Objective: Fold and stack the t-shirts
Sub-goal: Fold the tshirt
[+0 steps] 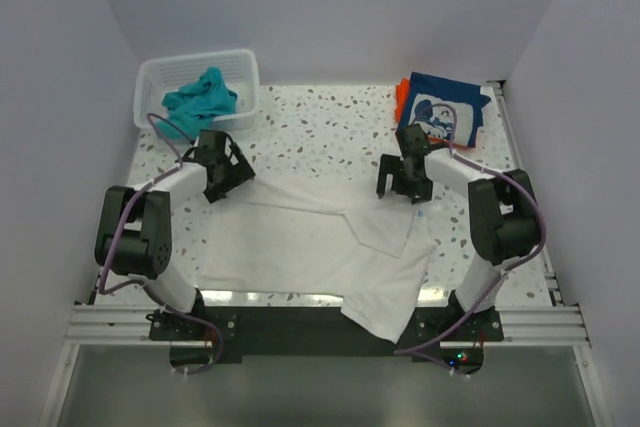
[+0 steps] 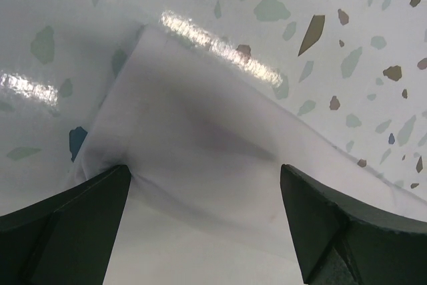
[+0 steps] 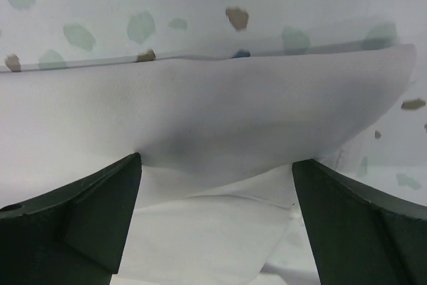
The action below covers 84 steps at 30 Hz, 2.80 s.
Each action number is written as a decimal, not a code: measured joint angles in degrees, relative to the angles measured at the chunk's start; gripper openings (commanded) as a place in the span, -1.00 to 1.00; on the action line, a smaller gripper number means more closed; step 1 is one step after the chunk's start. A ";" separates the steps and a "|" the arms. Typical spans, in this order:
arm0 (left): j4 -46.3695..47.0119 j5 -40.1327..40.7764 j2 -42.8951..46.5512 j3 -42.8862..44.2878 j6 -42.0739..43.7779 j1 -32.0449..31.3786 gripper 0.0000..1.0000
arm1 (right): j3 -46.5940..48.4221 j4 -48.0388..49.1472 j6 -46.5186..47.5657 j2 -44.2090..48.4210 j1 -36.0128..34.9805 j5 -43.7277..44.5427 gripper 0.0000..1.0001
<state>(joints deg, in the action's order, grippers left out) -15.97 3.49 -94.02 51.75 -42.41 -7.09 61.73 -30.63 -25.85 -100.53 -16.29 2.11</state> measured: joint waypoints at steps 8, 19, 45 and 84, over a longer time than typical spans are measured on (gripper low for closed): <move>-0.24 1.77 -5.90 6.64 -0.04 0.46 1.00 | 13.51 0.15 2.54 -10.34 1.14 1.42 0.97; -1.53 2.73 -9.11 10.97 -0.28 1.05 1.00 | 26.49 -0.48 5.86 -19.17 2.21 1.25 0.98; -20.79 8.00 28.00 -10.78 -20.11 -24.57 1.00 | -5.07 2.71 3.69 17.18 2.38 -1.53 0.98; -35.34 19.28 34.91 -24.24 -43.06 -19.58 -0.93 | -7.87 1.70 4.07 19.28 2.38 -1.60 0.97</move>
<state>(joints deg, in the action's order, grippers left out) -51.31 22.76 -59.11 27.51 -85.47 -26.68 53.87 -28.93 -21.78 -81.25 -13.91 0.51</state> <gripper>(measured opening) 0.094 0.987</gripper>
